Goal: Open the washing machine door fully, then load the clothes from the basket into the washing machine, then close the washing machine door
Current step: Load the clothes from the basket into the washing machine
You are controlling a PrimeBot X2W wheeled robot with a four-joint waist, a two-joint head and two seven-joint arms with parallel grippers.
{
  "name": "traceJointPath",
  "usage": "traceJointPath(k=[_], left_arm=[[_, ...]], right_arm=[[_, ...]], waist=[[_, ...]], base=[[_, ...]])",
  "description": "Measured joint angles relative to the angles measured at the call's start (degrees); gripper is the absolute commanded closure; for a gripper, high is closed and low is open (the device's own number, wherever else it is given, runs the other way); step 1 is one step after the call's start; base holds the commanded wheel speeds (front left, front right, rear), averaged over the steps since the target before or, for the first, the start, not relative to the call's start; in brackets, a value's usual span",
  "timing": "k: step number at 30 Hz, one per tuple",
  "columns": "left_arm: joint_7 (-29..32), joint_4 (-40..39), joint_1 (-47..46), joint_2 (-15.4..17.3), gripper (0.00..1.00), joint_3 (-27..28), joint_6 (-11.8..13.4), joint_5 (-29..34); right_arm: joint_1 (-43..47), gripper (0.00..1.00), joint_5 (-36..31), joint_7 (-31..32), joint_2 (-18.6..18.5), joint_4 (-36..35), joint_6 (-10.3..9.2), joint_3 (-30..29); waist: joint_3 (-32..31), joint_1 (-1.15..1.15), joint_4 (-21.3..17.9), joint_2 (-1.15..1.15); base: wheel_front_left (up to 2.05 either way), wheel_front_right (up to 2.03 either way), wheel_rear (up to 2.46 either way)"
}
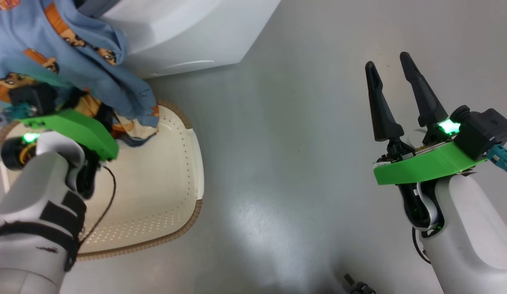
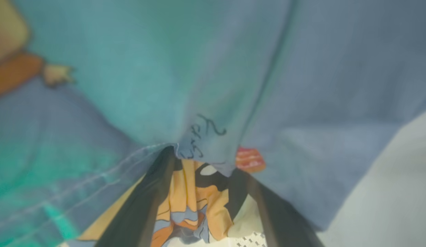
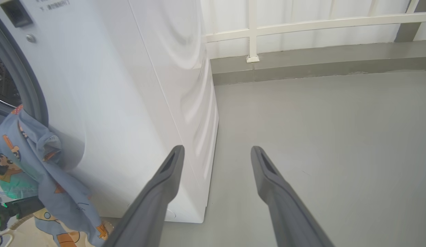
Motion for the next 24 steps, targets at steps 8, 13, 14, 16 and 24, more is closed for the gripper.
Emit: traceJointPath(k=[8,13,14,16,24], left_arm=[[-3.8,1.05,-1.99,0.24,0.0,-0.05,0.0,-0.38],[-4.1,1.12,-1.96,0.24,0.8,-0.77,0.0,-0.94],[-4.11,1.1,-1.95,0.22,1.0,-1.01,0.0,-1.05],[-4.43,0.96,-1.9,0.07,1.0,-1.51,0.0,-1.75],[-4.61,-4.21,2.48,0.23,1.0,-3.45,0.0,-3.86]], right_arm=[[0.01,0.0,-0.56,0.0,0.45,-0.38,0.0,-0.82],[0.01,0.0,-0.57,0.0,0.76,-0.35,0.0,-1.31],[0.01,0.0,-0.57,0.0,0.76,-0.33,0.0,-1.38],[0.01,0.0,-0.67,0.0,0.79,-0.18,0.0,-1.51],[0.13,0.0,-0.96,0.0,0.82,1.02,0.0,-1.4]], waist=[[0.89,0.0,-0.64,0.0],[0.5,0.0,-0.53,0.0],[0.33,0.0,-0.44,0.0],[-0.06,-0.01,-0.18,0.0],[-3.91,-0.01,1.02,0.0]], base=[[0.0,0.0,0.0],[0.0,0.0,0.0],[0.0,0.0,0.0],[0.0,0.0,0.0],[0.0,0.0,0.0]])
